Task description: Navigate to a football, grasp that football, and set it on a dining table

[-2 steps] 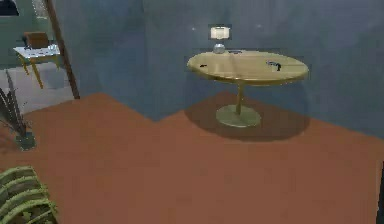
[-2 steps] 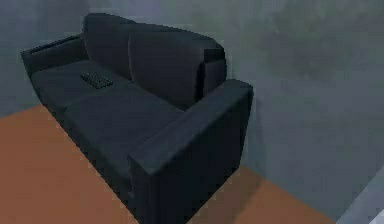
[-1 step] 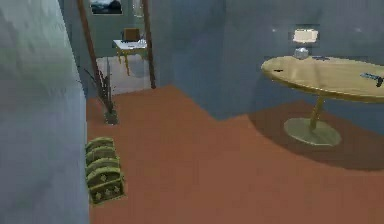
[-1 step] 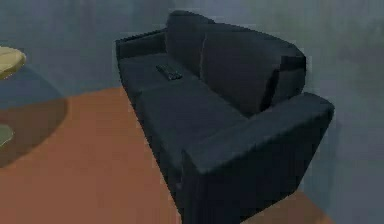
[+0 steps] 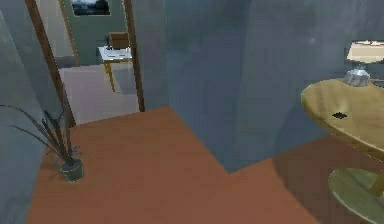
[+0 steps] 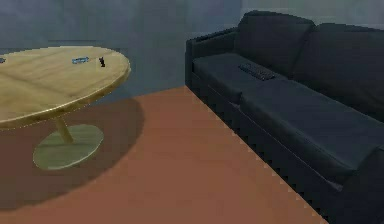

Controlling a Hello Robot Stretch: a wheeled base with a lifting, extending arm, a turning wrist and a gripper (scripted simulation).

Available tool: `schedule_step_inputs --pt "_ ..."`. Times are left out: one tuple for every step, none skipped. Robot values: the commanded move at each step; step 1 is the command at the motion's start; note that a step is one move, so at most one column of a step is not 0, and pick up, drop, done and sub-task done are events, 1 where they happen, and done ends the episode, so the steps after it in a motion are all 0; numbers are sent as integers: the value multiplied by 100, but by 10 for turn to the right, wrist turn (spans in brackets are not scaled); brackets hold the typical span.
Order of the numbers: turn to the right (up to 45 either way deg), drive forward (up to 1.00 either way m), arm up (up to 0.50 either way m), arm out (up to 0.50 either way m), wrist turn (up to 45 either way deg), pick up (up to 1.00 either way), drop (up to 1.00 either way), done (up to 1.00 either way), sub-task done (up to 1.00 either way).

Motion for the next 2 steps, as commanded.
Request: schedule_step_inputs --pt "-60 0 0 0 0 0 0 0 0" --pt "0 30 0 0 0 0 0 0 0"
